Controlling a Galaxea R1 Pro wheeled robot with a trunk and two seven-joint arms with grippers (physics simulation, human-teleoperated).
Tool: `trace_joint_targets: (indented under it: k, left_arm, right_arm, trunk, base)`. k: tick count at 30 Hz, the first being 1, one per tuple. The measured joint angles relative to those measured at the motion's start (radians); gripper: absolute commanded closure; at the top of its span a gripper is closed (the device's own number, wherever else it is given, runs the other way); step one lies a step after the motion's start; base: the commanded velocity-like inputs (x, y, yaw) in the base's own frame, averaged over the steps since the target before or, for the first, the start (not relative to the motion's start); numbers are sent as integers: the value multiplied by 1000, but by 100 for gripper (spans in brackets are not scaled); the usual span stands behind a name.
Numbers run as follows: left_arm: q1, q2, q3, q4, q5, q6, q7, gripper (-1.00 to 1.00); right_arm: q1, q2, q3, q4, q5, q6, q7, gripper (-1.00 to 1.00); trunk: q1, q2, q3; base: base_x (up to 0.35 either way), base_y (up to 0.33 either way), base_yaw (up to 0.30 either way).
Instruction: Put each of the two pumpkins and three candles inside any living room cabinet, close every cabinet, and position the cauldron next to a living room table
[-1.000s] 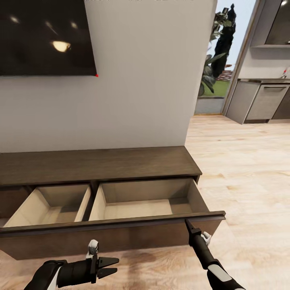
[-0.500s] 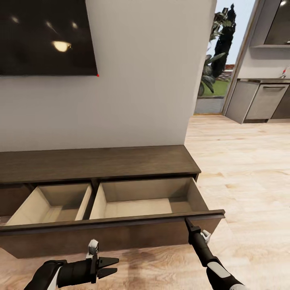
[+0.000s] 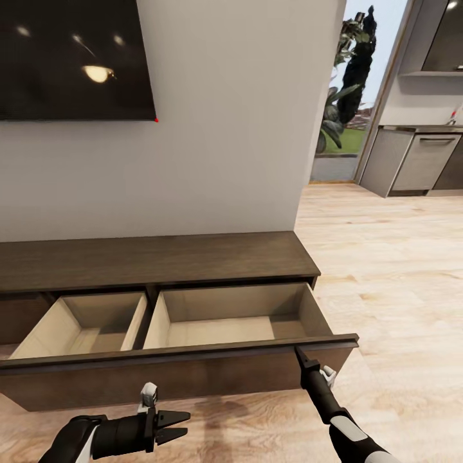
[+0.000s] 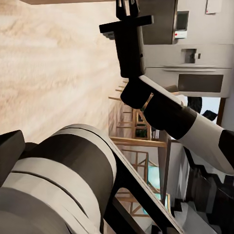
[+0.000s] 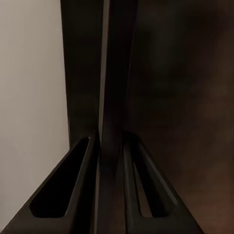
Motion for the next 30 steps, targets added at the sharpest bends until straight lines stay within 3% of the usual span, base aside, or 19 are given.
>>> trace_joint_targets:
  k: [5, 6, 8, 17, 30]
  left_arm:
    - [0, -2, 0, 0, 0, 0, 0, -100]
    - [0, -3, 0, 0, 0, 0, 0, -100]
    - [0, -5, 0, 0, -1, 0, 0, -100]
    - [0, -6, 1, 0, -1, 0, 0, -100]
    - [0, -6, 0, 0, -1, 0, 0, -100]
  right_arm:
    - [0, 0, 0, 0, 0, 1, 0, 100]
    - [0, 0, 0, 0, 0, 1, 0, -100]
    - [35, 1, 42, -1, 14, 4, 21, -100]
    - [35, 0, 40, -1, 14, 4, 21, -100]
    - [35, 0, 38, -1, 13, 4, 20, -100]
  trunk:
    - [0, 0, 0]
    - [0, 0, 0]
    - [0, 0, 0]
    - [0, 0, 0]
    - [0, 0, 0]
  base:
    - [0, 0, 0]
    - [0, 0, 0]
    - [0, 0, 0]
    - [-14, 0, 0]
    - [-198, 0, 0]
